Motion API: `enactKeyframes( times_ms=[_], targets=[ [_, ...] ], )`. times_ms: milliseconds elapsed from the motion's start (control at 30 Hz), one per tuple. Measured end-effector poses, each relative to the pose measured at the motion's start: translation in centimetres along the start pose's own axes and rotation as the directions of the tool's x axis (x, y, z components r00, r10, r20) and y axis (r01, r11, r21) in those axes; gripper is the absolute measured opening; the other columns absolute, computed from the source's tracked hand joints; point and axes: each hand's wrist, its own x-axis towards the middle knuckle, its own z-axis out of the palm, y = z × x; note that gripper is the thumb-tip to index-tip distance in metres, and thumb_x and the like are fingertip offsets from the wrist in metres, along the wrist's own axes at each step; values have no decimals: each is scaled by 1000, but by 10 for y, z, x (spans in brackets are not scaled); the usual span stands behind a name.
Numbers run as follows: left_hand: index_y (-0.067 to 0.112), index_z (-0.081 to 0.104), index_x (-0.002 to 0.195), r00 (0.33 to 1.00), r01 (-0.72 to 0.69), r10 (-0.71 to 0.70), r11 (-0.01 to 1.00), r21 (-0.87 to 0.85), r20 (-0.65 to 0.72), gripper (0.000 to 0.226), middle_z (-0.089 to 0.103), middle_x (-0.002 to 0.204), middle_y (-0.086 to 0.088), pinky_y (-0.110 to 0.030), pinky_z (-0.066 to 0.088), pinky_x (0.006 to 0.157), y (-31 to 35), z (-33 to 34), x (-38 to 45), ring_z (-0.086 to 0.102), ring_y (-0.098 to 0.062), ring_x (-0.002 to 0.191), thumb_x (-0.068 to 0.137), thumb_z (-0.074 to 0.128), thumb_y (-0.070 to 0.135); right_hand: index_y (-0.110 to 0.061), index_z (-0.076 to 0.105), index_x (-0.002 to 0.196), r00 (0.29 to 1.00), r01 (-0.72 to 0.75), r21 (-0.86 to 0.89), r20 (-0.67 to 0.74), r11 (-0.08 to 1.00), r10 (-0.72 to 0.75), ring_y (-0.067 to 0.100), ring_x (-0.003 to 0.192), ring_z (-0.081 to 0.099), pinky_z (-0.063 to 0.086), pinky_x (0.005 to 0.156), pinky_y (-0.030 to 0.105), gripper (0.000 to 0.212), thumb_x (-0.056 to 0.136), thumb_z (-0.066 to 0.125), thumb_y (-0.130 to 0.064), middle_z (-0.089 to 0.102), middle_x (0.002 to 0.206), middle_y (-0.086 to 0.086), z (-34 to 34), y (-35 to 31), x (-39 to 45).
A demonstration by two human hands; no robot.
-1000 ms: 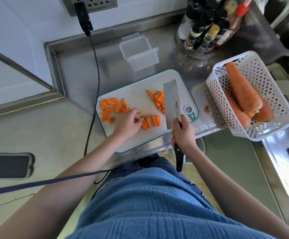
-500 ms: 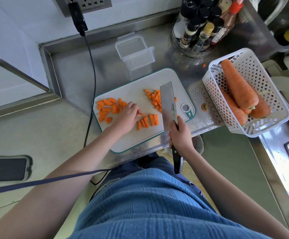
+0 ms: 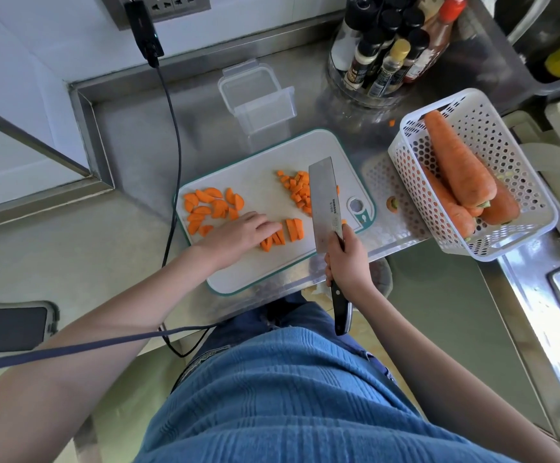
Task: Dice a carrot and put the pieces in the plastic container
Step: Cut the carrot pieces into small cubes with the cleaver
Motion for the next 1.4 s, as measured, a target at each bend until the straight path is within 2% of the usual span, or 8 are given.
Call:
enactKeyframes(
  times_ms=[200, 367, 500, 733, 833, 967, 1133, 1400],
  targets=[
    [17, 37, 143, 953, -293, 282, 949, 116, 109, 84, 41, 144, -10, -45, 48, 94, -10, -16, 33, 41, -31, 129, 70, 75, -1, 1, 42, 98, 1000, -15, 18, -1, 1000, 15, 18, 36, 39, 40, 37, 31, 23, 100, 37, -22, 40, 60, 8, -3, 3, -2],
    [15, 26, 147, 855, -344, 271, 934, 93, 443, 74, 22, 154, -3, -35, 20, 116, -9, -19, 66, 17, -22, 143, 84, 65, 17, 2, 39, 94, 1000, -17, -4, -25, 1000, 17, 21, 34, 39, 37, 36, 33, 23, 99, 37, -20, 40, 59, 11, -7, 9, -5],
    [7, 46, 137, 915, -240, 259, 966, -99, 309, 65, 41, 145, -11, -38, 29, 112, -8, -11, 65, 33, -29, 136, 77, 72, 7, 3, 42, 96, 999, -26, -19, -48, 999, 25, 18, 31, 40, 37, 37, 36, 23, 99, 37, -20, 43, 63, 13, -9, 12, -6],
    [8, 60, 124, 990, 144, -137, 951, -274, 44, 56, 55, 128, -9, -35, 32, 104, 11, 5, 45, 43, -29, 118, 72, 79, 17, 1, 35, 88, 999, -3, -22, -39, 1000, 2, 22, 39, 40, 38, 39, 35, 25, 98, 37, -21, 41, 63, 13, -3, 9, -2],
    [4, 66, 114, 924, 271, -350, 881, -387, -151, 45, 62, 116, -12, -32, 33, 99, 20, 18, 24, 50, -34, 108, 71, 78, 8, 1, 38, 92, 1000, 4, -45, -8, 999, -5, 22, 39, 41, 39, 37, 33, 23, 99, 36, -21, 43, 63, 11, 3, 4, -1],
    [5, 63, 119, 834, 377, -509, 809, -451, -216, 50, 60, 119, -10, -26, 34, 99, 34, 27, 11, 50, -31, 111, 71, 78, 5, -11, 37, 82, 998, 52, -126, 32, 991, -48, 24, 45, 45, 40, 44, 37, 24, 100, 37, -27, 45, 62, 6, 15, 0, 1],
    [5, 40, 140, 836, 369, -502, 813, -450, -221, 86, 44, 139, -11, -23, 26, 108, 43, 27, -6, 38, -26, 128, 66, 83, 14, -14, 33, 78, 985, 171, -237, 44, 956, -165, 20, 51, 39, 30, 50, 33, 25, 101, 39, -23, 41, 58, 1, 22, -5, -2],
    [1, 47, 135, 779, 485, -604, 751, -448, -169, 64, 49, 124, -13, -25, 34, 101, 35, 27, -44, 48, -24, 113, 78, 74, 11, -14, 33, 87, 984, 173, -394, 108, 903, -142, 27, 53, 44, 30, 46, 31, 18, 103, 32, -24, 49, 63, 8, 32, 6, -9]
  ],
)
